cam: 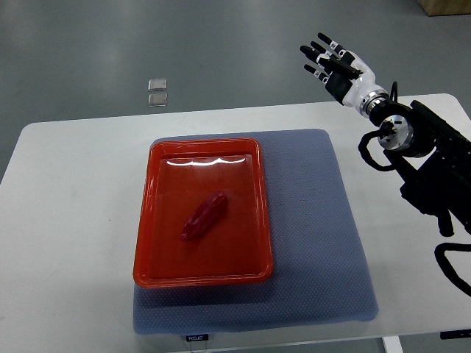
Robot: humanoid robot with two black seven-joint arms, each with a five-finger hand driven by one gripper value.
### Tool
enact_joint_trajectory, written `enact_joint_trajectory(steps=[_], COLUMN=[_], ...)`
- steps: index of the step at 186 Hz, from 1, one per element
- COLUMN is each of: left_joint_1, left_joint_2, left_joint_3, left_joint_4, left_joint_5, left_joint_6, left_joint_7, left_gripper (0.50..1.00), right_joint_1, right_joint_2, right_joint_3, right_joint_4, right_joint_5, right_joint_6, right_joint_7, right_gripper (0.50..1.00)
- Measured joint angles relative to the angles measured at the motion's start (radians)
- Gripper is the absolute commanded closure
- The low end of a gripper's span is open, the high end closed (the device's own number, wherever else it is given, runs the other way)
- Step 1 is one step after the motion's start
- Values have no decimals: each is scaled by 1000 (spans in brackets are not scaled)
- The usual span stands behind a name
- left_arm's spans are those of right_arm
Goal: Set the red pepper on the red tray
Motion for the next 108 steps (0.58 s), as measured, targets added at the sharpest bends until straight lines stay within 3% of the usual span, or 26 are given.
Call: enact_joint_trajectory(steps=[67, 108], left_joint_1=[6, 6], left_joint_2=[0, 0], left_joint_3=[3, 2], left_joint_4=[-1, 0], left_joint_5=[0, 0], left_joint_6=[0, 0], left_joint_7=[0, 0], left_gripper=[500, 500], right_joint_1=[-60, -63], right_joint_2=[2, -1], right_joint_3=[4, 2], right_joint_4=[-58, -69], right_joint_5=[176, 177], right_joint_6=[2, 4], right_joint_7=[98, 114], right_gripper=[585, 585])
